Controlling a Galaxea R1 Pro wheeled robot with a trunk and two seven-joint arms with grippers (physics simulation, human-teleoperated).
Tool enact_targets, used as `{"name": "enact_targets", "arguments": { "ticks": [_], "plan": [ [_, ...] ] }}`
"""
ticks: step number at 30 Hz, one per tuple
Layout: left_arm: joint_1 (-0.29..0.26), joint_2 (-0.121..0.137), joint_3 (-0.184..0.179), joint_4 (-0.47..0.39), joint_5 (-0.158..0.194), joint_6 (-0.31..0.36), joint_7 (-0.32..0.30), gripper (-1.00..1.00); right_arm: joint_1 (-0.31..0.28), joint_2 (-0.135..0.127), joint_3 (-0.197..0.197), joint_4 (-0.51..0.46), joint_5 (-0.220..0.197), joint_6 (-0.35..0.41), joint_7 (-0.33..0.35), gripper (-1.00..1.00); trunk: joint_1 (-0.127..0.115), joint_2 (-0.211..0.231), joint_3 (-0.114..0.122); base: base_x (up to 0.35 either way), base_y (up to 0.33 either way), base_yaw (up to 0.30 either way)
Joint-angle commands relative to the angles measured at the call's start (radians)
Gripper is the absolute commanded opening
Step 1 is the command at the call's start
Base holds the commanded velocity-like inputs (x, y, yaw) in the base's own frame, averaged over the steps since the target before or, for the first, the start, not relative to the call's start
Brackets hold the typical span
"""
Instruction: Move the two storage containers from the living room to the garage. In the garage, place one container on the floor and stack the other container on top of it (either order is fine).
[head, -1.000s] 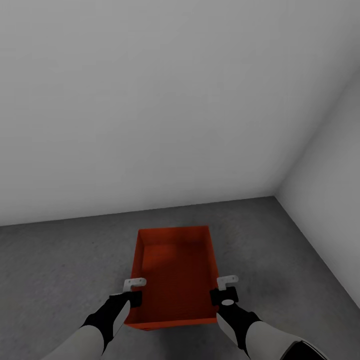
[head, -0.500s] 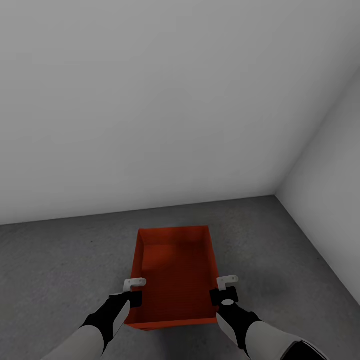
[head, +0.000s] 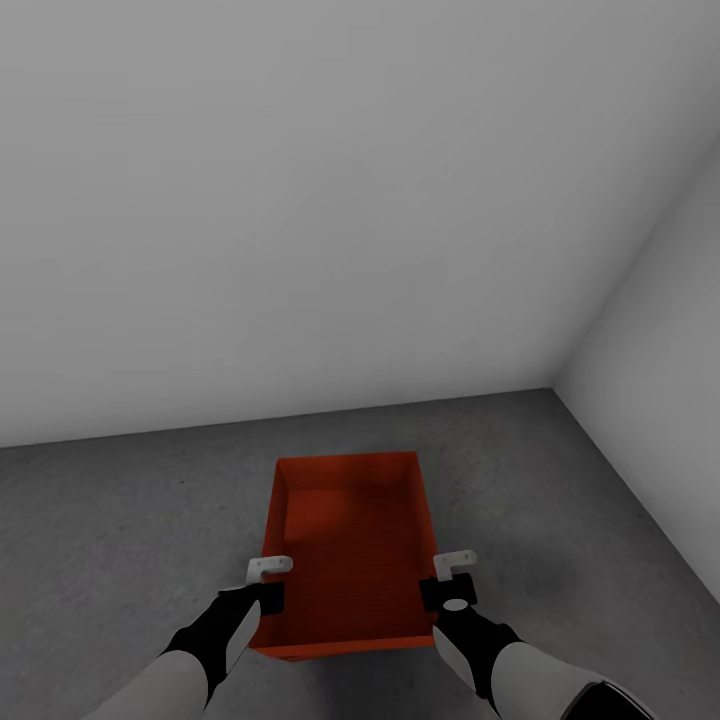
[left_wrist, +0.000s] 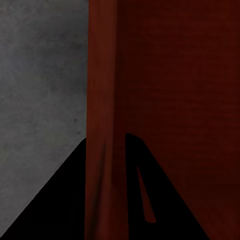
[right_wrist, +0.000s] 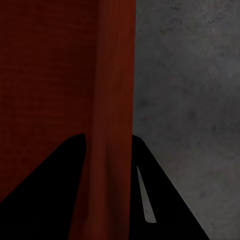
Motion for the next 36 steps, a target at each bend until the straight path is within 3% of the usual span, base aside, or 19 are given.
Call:
{"name": "enact_targets", "arguments": {
  "ticks": [1, 36],
  "plan": [
    [0.0, 0.037, 0.0, -0.005, -0.015, 0.007, 0.006, -1.0, -0.001, -0.011, -0.016, 0.003, -0.022, -0.005, -0.002, -1.0, 0.0, 0.0, -0.001, 0.0, 0.0, 0.0],
    [0.0, 0.038, 0.0, -0.005, -0.013, 0.007, 0.006, -1.0, -0.001, -0.011, -0.016, 0.003, -0.022, -0.005, -0.002, -1.0, 0.0, 0.0, -0.001, 0.0, 0.022, 0.0]
  ]
}}
